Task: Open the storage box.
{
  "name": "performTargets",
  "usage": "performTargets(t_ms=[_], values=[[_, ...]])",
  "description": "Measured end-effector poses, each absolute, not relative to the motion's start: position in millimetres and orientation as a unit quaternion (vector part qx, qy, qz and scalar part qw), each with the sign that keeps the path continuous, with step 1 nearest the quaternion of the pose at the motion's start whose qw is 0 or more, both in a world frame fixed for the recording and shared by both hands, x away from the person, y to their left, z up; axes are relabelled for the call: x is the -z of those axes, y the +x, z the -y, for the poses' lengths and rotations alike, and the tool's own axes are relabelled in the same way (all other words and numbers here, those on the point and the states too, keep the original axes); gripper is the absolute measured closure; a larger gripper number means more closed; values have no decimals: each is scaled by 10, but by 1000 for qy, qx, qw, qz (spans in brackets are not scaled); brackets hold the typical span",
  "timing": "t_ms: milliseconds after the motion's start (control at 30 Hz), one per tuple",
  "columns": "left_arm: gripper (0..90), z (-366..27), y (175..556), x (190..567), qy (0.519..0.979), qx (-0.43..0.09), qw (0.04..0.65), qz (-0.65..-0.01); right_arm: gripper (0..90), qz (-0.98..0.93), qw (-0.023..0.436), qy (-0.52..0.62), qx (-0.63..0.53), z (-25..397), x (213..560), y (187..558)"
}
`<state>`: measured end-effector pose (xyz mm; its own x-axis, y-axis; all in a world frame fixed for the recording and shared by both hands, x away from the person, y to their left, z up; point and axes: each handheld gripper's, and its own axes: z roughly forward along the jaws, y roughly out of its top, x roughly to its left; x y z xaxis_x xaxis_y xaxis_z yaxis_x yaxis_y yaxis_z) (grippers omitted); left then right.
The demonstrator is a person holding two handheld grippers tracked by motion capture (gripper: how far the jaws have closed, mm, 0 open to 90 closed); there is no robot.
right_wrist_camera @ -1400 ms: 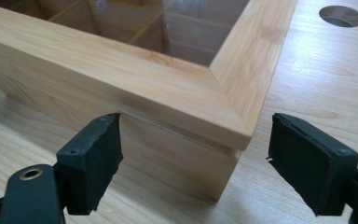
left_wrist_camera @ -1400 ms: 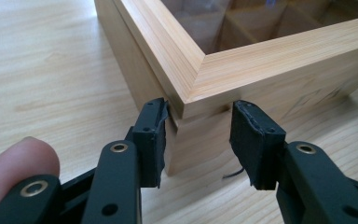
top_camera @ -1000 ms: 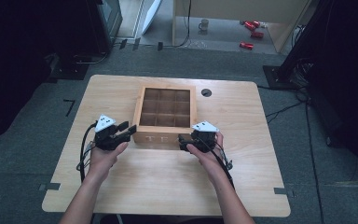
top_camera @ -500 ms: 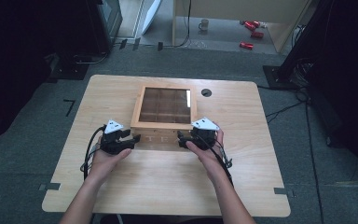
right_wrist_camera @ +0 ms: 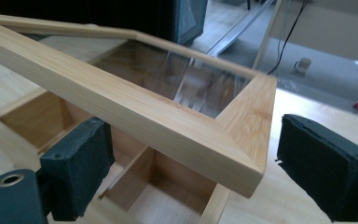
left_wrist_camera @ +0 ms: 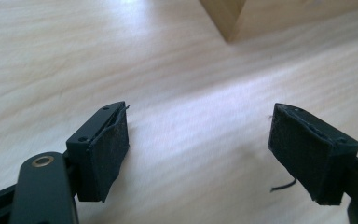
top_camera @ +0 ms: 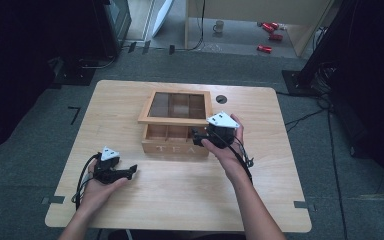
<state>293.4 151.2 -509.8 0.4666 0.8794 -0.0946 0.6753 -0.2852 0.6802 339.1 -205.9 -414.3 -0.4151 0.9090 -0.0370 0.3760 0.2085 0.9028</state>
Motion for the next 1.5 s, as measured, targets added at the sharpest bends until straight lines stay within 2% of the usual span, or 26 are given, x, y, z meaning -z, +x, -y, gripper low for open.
performTargets(t_ms=[133, 367, 533, 700, 733, 833, 867, 967, 1000, 1067, 1367, 1500], values=[[202, -1533, 2768, 5142, 792, -186, 331, -479, 87, -713, 312, 439, -448, 2084, 4009, 3484], [202, -1520, 2698, 5169, 797, -199, 330, -465, 90, -707, 316, 433, -460, 2140, 3892, 3621], [202, -1530, 2712, 5172, 794, -195, 338, -467, 165, -705, 317, 421, -474, 2195, 3791, 3723], [204, -1538, 2721, 5173, 790, -191, 343, -470, 182, -713, 311, 409, -477, 2210, 3740, 3822], [205, -1537, 2720, 5173, 790, -192, 343, -470, 256, -710, 313, 412, -478, 2216, 3710, 3876], [206, -1540, 2721, 5172, 790, -191, 344, -471, 289, -701, 316, 413, -488, 2216, 3682, 3922], [206, -1541, 2721, 5172, 790, -190, 344, -471, 358, -693, 325, 421, -487, 2221, 3653, 3976], [206, -1544, 2721, 5172, 790, -189, 345, -470, 371, -686, 322, 427, -493, 2244, 3632, 4029], [206, -1547, 2722, 5171, 790, -187, 345, -471, 430, -682, 321, 430, -497, 2278, 3617, 4081], [206, -1547, 2724, 5171, 790, -187, 346, -470, 481, -677, 320, 433, -502, 2318, 3606, 4129], [207, -1538, 2725, 5172, 791, -188, 346, -468, 534, -684, 343, 410, -497, 2347, 3555, 4275], [207, -1538, 2725, 5172, 792, -187, 346, -467, 641, -666, 348, 430, -501, 2382, 3559, 4387]])
